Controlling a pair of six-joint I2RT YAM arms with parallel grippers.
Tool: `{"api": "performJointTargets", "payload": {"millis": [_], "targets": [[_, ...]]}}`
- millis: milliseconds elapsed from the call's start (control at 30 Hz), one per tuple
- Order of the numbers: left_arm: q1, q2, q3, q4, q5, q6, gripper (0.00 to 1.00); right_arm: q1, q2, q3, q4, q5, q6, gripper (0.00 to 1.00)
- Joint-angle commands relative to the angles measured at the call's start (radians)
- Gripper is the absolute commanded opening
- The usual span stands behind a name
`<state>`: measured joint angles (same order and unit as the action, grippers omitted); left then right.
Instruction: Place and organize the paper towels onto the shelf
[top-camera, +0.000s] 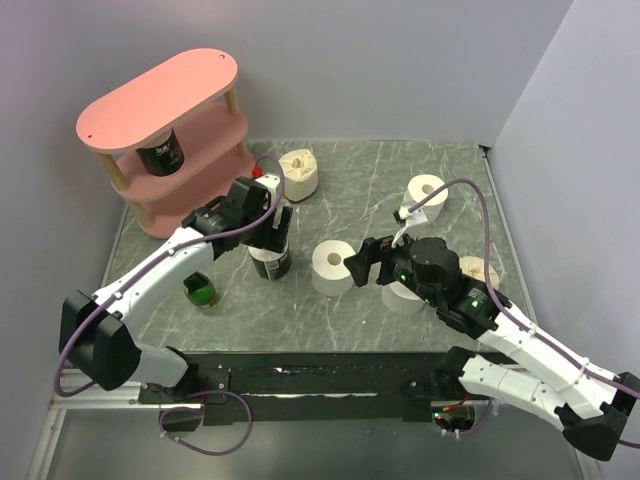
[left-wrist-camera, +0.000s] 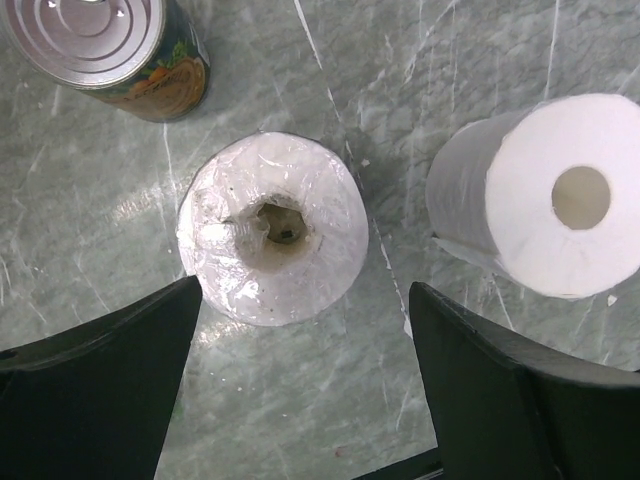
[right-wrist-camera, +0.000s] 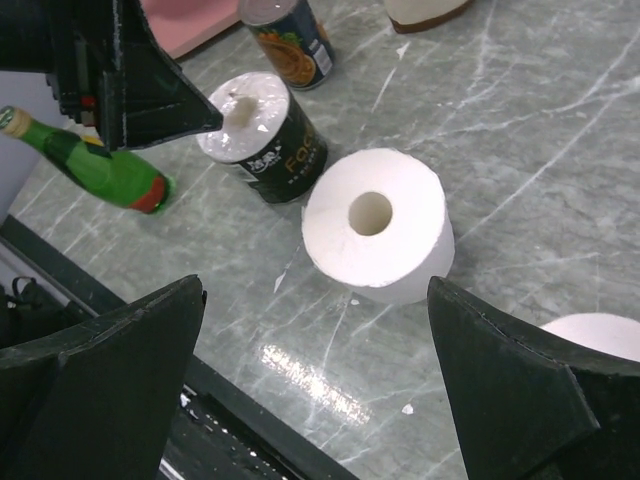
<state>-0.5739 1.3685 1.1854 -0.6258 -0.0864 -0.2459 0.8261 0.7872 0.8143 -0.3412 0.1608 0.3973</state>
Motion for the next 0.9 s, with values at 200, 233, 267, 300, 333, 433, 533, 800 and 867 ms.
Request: {"api": "performJointTargets", "payload": {"millis": [200,233,267,300,333,433,533,800,867], "targets": [[-0.009,0.046,0.014,0.078,0.079,0.042,0.89,0.008,-0.043,-0.01,0.044,0.059,0.012,1.0],[-0.014,0.056,0.008,0.086,0.079,0.043,0.88,0.007,-0.049,-0.017,0.045,0.056,0.011,0.99],[-0.017,0.064,0.002,0.093,0.079,0.048,0.88,0.008,-0.057,-0.027,0.045,0.055,0.012,1.0],[-0.023,0.072,0.003,0.094,0.079,0.051,0.88,0.007,-0.063,-0.033,0.045,0.062,0.014,1.0],[-0.024,0.09,0.002,0.094,0.079,0.05,0.88,0.007,-0.068,-0.04,0.042,0.063,0.015,1.0],[-0.026,0.124,-0.001,0.104,0.076,0.062,0.88,0.007,-0.085,-0.058,0.05,0.065,0.017,1.0],[-0.027,0.162,0.006,0.106,0.063,0.071,0.86,0.007,-0.094,-0.057,0.051,0.063,0.0,0.99],[-0.03,0.21,0.007,0.095,0.03,0.077,0.77,0.005,-0.152,-0.073,0.053,0.069,-0.017,1.0],[-0.035,0.213,-0.006,0.103,0.027,0.074,0.77,0.007,-0.151,-0.067,0.053,0.068,-0.02,1.0]]}}
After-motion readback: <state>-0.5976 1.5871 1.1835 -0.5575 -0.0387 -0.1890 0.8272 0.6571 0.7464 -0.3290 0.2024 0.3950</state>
